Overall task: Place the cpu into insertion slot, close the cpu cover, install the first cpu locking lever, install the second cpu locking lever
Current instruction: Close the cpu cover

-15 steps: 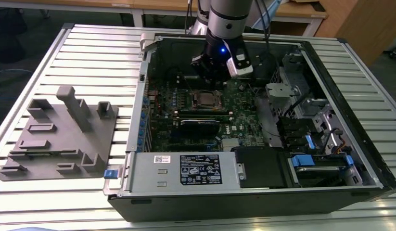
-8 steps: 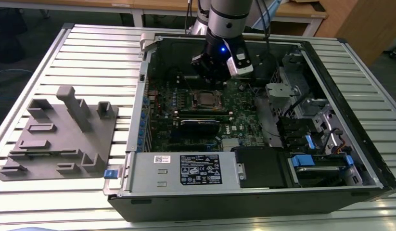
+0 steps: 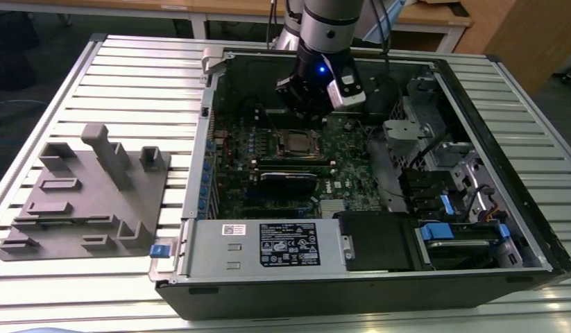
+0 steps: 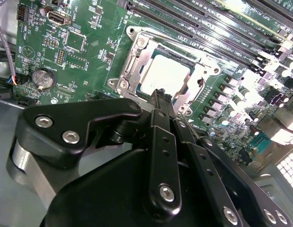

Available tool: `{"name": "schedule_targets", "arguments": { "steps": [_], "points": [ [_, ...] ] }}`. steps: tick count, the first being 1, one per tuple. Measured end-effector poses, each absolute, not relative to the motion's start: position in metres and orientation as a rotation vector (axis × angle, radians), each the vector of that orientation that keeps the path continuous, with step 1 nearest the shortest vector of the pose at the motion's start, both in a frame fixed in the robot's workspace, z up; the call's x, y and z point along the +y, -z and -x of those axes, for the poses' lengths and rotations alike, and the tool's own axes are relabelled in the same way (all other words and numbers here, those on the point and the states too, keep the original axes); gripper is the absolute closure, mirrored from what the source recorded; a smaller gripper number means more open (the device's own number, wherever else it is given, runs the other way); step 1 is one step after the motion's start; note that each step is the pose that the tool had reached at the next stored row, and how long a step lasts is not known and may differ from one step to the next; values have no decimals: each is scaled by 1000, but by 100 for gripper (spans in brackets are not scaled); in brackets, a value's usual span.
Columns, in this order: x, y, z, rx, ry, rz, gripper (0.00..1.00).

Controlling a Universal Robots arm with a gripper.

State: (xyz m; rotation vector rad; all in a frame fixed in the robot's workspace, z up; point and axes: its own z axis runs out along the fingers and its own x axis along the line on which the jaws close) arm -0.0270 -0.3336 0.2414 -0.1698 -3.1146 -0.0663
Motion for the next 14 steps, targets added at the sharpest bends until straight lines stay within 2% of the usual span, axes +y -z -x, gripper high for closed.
{"name": "schedule_targets", "arguments": {
  "steps": [14],
  "points": [
    [-334, -240, 35, -3115, 67, 170, 89]
  ]
}}
